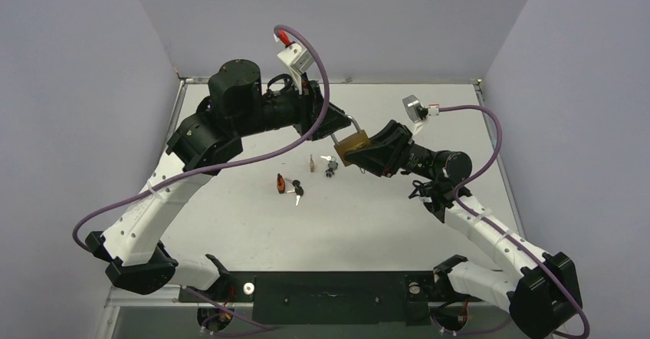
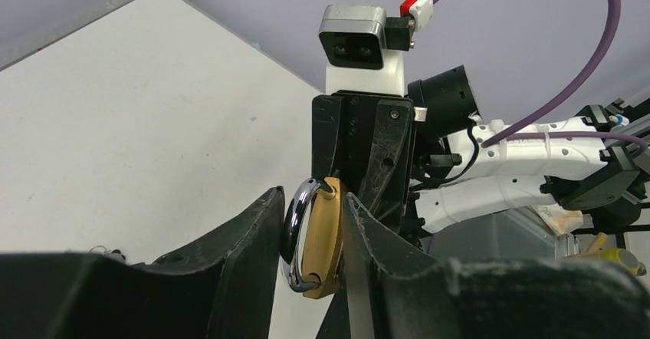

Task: Lock with the key
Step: Lock the lock, then place the key at the center of the board, then place the lock at the center of the board.

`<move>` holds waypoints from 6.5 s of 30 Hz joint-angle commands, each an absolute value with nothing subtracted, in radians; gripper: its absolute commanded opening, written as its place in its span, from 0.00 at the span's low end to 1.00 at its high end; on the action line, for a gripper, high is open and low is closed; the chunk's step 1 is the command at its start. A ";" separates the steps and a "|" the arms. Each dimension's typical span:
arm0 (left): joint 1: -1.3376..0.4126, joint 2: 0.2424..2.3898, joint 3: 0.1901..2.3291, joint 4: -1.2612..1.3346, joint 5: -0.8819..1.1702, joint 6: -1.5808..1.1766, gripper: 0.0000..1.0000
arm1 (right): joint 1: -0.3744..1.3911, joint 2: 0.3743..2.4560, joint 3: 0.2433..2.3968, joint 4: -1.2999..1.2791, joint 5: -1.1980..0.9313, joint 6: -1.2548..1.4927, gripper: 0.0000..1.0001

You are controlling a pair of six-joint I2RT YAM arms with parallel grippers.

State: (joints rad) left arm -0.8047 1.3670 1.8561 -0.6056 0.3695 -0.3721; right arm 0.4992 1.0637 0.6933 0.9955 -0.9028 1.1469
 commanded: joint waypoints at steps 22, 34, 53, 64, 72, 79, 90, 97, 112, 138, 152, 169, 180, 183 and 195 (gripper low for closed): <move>-0.744 1.419 1.923 -0.671 0.684 -0.369 0.22 | 0.504 0.998 0.767 0.917 -0.878 1.056 0.00; -0.741 1.451 1.945 -0.758 0.705 -0.351 0.18 | 0.502 0.993 0.778 0.889 -0.876 1.038 0.00; -0.741 1.408 1.974 -0.660 0.565 -0.375 0.00 | 0.500 0.968 0.808 0.739 -0.855 0.920 0.52; -0.745 1.353 2.007 -0.573 0.480 -0.414 0.00 | 0.448 0.876 0.753 0.632 -0.797 0.829 0.63; -0.745 1.377 2.076 -0.583 0.483 -0.422 0.00 | 0.460 0.874 0.767 0.561 -0.796 0.783 0.47; -0.745 1.391 2.098 -0.580 0.501 -0.436 0.00 | 0.485 0.880 0.806 0.490 -0.776 0.719 0.43; -0.745 1.393 2.098 -0.590 0.513 -0.439 0.00 | 0.501 0.885 0.822 0.508 -0.772 0.723 0.43; -0.745 1.389 2.090 -0.594 0.512 -0.438 0.00 | 0.512 0.890 0.850 0.497 -0.767 0.709 0.43; -0.742 1.377 2.080 -0.604 0.531 -0.429 0.00 | 0.521 0.894 0.850 0.511 -0.770 0.715 0.06; -0.623 1.397 2.128 -0.559 0.553 -0.455 0.00 | 0.510 0.840 0.775 0.305 -0.683 0.617 0.00; -0.735 1.446 1.736 -0.422 0.126 -0.474 0.00 | 0.368 0.918 0.693 -0.170 -0.085 0.708 0.00; -0.904 1.925 1.665 -0.240 -0.247 -0.494 0.00 | 0.218 1.191 0.578 0.018 -0.067 0.792 0.00; -0.949 2.036 1.607 -0.114 -0.364 -0.513 0.00 | 0.207 1.309 0.562 0.117 -0.095 0.804 0.00; -0.956 2.034 1.590 -0.102 -0.372 -0.511 0.00 | 0.204 1.327 0.555 0.141 -0.104 0.812 0.00; -0.958 2.015 1.590 -0.120 -0.338 -0.496 0.42 | 0.203 1.365 0.548 0.181 -0.126 0.821 0.00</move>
State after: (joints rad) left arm -0.9558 2.0594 1.5677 -0.1806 -0.3401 -0.4931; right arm 0.2100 1.3617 0.5549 0.1196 -0.1211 0.8127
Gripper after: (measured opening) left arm 0.374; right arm 0.230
